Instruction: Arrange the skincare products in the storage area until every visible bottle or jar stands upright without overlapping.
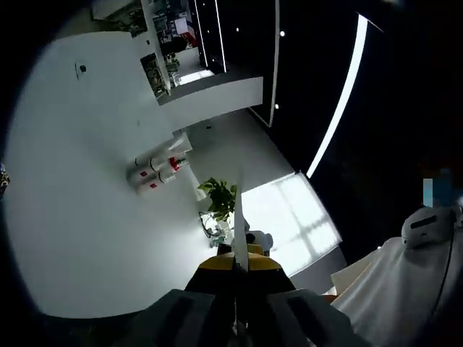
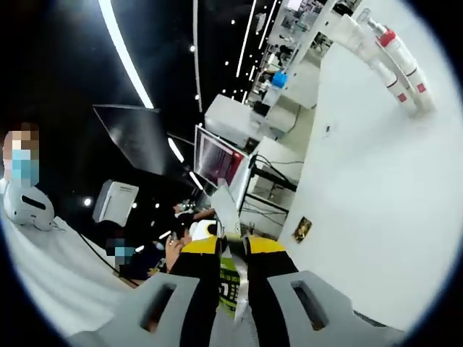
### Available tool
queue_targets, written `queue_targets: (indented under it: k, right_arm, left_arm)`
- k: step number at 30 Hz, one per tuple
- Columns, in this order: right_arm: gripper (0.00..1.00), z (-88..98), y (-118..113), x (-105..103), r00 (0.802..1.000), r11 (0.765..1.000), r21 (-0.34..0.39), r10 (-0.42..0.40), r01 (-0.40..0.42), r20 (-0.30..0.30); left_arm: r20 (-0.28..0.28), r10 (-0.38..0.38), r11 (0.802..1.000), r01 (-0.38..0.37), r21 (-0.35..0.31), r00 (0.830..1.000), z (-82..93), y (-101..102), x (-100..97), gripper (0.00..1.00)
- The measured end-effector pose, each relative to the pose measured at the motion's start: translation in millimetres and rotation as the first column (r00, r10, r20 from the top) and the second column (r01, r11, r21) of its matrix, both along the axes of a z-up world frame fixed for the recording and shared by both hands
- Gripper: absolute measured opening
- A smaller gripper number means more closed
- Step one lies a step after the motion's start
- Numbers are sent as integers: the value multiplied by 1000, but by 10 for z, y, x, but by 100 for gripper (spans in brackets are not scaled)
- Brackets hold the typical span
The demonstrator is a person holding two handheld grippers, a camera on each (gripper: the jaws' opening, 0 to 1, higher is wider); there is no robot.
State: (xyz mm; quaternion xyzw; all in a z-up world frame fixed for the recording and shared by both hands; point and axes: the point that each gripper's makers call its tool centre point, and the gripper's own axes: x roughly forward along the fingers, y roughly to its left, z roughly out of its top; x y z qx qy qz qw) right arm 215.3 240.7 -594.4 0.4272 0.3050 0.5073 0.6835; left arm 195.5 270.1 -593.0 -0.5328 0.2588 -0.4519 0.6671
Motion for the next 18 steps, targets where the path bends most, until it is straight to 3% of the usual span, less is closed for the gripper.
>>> queue_targets:
  k: [7,10,12,15,17,18]
  right_arm:
    - [33,-135,161,-161,998,995,-77,66,-65,12]
    - [27,-173,234,-276,992,987,-106,124,-119,37]
    - [24,-285,279,-347,984,970,-194,164,-148,73]
    - [16,-301,246,-297,987,972,-192,148,-134,59]
    - [7,-203,189,-261,991,984,-124,135,-131,19]
    - [5,-213,174,-253,991,983,-130,133,-130,15]
  left_arm:
    - [-7,42,999,-42,-12,999,5,40,52,1]
    - [-12,61,998,-62,-20,998,4,78,80,1]
    - [-18,68,997,-69,-24,998,-5,96,93,1]
    - [-34,105,994,-105,-8,994,-53,157,138,1]
    - [-40,147,989,-147,3,988,-82,214,189,1]
    - [-44,140,990,-140,-12,989,-59,202,185,1]
